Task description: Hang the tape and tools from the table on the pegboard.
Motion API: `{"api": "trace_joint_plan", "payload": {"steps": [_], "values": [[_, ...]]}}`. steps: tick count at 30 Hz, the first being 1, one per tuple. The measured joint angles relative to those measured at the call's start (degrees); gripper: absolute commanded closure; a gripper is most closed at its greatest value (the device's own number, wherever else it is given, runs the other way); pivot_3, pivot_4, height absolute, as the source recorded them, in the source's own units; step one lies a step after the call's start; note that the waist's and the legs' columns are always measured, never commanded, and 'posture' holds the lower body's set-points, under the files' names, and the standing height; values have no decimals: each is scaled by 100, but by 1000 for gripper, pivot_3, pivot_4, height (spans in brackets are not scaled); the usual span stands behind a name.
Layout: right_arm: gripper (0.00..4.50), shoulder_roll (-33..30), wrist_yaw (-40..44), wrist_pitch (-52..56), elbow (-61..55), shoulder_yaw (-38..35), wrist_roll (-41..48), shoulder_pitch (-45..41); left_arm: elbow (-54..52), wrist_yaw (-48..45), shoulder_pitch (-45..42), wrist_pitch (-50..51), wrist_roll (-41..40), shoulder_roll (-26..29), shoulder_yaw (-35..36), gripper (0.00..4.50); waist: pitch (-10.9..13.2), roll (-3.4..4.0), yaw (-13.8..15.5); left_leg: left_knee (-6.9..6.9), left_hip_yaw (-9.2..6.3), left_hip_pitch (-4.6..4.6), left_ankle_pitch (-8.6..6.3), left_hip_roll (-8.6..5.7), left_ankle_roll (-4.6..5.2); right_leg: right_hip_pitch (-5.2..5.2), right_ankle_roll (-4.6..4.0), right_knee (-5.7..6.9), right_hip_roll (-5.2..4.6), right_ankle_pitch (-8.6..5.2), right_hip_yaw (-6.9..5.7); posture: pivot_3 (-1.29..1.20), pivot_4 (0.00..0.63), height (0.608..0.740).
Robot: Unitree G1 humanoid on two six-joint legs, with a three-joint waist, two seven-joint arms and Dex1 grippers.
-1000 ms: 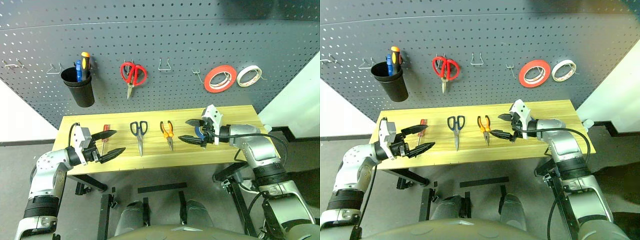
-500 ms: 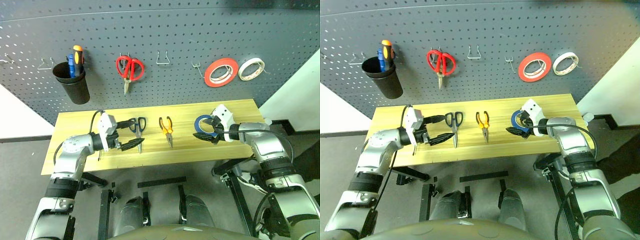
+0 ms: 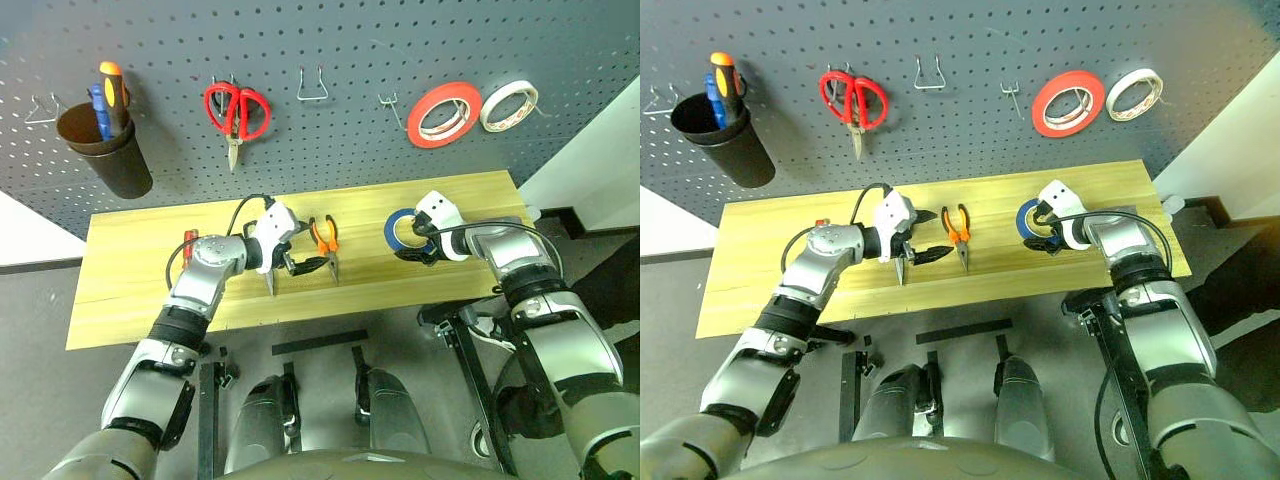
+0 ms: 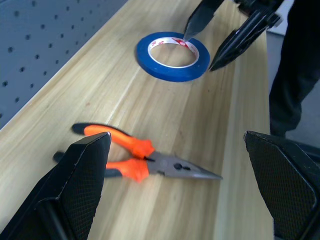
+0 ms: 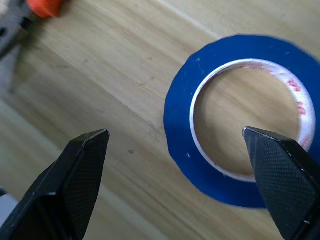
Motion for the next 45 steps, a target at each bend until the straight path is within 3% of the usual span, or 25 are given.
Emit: {"api": "trace_joint_plan", "payload": {"steps": [13,24,25,30,34,45], "values": [[0,218,-21,-626,979,264,-677,-518,-93,107,-231,877,183,-304,-321,33,216,-5,1,2,15,-12,1,4,-2,-26,1,9,1,0,7,-53,399,740],[3600,233,149,-859,1348,363,-1039,-755,-597,145,-148,1256,61,-269,-231,0,234,-3,122,3,16,-11,2,7,-3,-26,1,8,2,0,10,-38,400,740],[3818,232,266,-860,1348,358,-1034,-767,-678,145,-98,1269,19,-267,-176,0,240,-2,123,2,16,-11,2,7,-3,-26,1,8,2,0,11,-42,395,740],[3852,120,945,-860,1148,347,-992,-686,-898,-41,53,1152,-145,-106,-87,0,247,5,126,1,16,-12,2,5,-4,-27,1,7,2,0,10,-50,352,740],[3852,-211,1467,-605,133,85,-636,-194,-1211,-146,223,988,-494,-106,155,0,247,5,159,5,12,-32,2,3,-5,-36,4,3,-1,1,5,-66,321,740],[3852,-1278,1831,1473,-4846,-1250,1031,1394,-2113,-631,645,953,-1922,205,1221,0,208,-3,147,12,7,-71,3,-3,-6,-55,16,-5,0,9,-11,-136,211,740]]}}
